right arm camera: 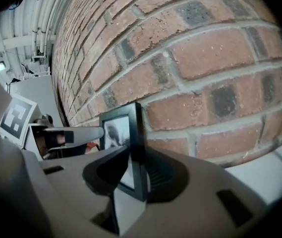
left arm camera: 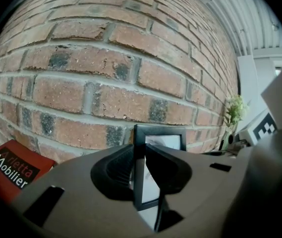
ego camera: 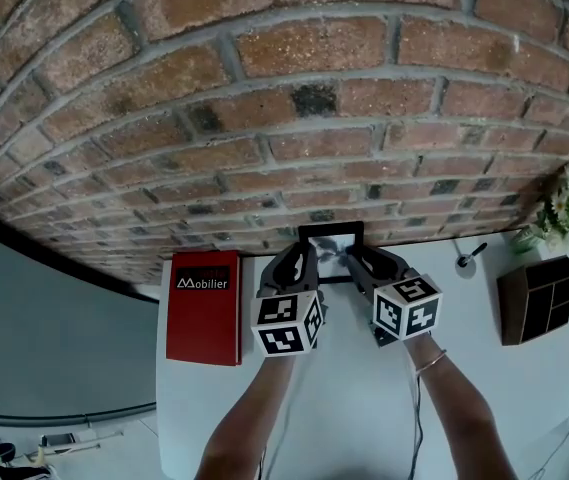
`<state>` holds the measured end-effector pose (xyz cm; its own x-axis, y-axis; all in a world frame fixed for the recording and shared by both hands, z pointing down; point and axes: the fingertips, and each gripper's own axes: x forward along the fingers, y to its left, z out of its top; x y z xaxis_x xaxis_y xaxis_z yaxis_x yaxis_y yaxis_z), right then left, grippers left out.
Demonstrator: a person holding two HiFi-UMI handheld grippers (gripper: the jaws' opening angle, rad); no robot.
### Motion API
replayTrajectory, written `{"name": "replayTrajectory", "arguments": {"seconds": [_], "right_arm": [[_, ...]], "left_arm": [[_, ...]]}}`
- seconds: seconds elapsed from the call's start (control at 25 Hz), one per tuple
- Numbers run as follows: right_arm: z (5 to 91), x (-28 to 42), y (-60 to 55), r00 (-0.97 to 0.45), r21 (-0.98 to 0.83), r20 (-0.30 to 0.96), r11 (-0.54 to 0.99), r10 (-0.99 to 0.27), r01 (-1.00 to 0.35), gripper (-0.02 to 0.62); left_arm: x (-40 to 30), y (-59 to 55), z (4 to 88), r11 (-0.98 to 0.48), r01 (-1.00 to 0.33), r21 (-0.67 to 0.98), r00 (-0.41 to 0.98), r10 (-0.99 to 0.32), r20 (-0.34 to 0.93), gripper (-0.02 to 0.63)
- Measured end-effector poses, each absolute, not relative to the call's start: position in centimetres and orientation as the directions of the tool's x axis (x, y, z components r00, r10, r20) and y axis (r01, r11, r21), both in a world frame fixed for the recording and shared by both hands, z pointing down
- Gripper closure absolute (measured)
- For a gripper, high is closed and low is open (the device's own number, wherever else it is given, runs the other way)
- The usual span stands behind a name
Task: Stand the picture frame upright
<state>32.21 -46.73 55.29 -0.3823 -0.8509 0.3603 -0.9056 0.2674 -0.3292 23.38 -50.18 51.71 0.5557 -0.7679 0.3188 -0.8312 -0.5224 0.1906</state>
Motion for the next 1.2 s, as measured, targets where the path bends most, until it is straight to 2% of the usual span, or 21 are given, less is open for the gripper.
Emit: {"name": "replayTrajectory", "arguments": {"seconds": [0.68,1.2], "right_arm": [[55.3,32.3,-46.8,-0.407,-0.349,0.35,0.286,-0.844,-0.893,0.497],[54.2,32.9,-45.2,-0.332,-0.283,0.385,0.232,-0.861,-0.93,0.497]], "left_arm": [[23.3,-50.2,51.7,-0.515,-0.836,0.187,0.548,-0.775,0.316,0.543],[22.5,-48.8,50.6,-0.521,-0.836,0.173,0.548,-0.774,0.315,0.502]]}}
